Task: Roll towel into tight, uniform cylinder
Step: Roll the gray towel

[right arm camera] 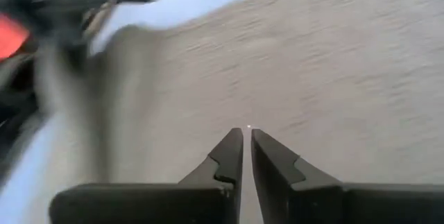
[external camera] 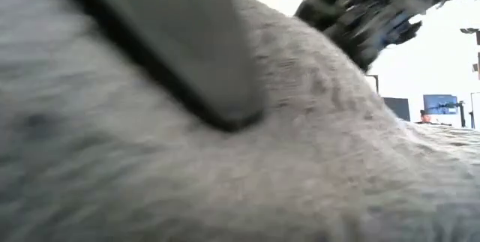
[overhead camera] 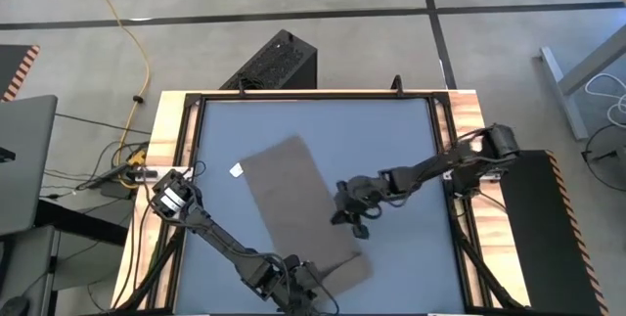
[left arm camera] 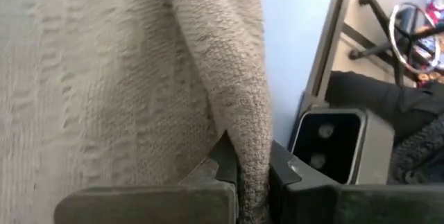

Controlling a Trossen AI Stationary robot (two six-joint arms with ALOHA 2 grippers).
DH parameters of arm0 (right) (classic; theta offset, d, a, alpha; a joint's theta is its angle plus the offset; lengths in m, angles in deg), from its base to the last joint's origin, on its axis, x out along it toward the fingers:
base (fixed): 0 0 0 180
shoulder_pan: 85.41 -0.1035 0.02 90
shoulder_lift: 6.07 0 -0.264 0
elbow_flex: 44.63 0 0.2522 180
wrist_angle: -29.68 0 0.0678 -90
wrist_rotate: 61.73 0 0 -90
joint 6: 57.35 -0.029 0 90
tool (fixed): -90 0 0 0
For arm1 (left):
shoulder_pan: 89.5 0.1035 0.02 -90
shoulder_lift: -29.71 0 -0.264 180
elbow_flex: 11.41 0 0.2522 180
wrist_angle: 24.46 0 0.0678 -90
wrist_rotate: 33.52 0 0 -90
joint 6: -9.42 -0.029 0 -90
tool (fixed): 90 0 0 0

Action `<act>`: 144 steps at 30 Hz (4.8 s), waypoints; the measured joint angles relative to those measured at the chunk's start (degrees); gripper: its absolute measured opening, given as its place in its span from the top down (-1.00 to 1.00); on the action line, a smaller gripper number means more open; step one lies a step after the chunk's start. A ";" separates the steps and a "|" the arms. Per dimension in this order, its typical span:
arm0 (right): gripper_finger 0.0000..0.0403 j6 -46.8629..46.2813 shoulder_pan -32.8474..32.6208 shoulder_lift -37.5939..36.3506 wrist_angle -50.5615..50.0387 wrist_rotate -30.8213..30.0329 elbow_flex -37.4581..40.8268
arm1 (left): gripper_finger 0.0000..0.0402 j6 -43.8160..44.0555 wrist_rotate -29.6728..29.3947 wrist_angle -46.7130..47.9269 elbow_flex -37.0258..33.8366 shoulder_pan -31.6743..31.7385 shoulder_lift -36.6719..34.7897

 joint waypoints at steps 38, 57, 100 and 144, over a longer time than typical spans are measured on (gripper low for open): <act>0.92 -4.85 15.09 9.73 -3.70 -18.48 -12.29 | 0.99 4.30 -3.06 11.91 -0.02 -1.07 0.00; 0.92 -10.60 14.00 13.75 -17.65 -37.35 -12.36 | 0.98 5.13 0.18 17.02 0.00 -0.46 -0.22; 0.81 -10.09 -35.60 1.86 6.63 -37.71 1.66 | 0.98 -2.56 4.41 -14.45 -18.79 0.57 -5.50; 0.88 -20.45 -33.17 11.24 -1.01 -37.34 -3.62 | 0.55 -12.57 -24.56 -13.18 -19.04 -8.29 -17.30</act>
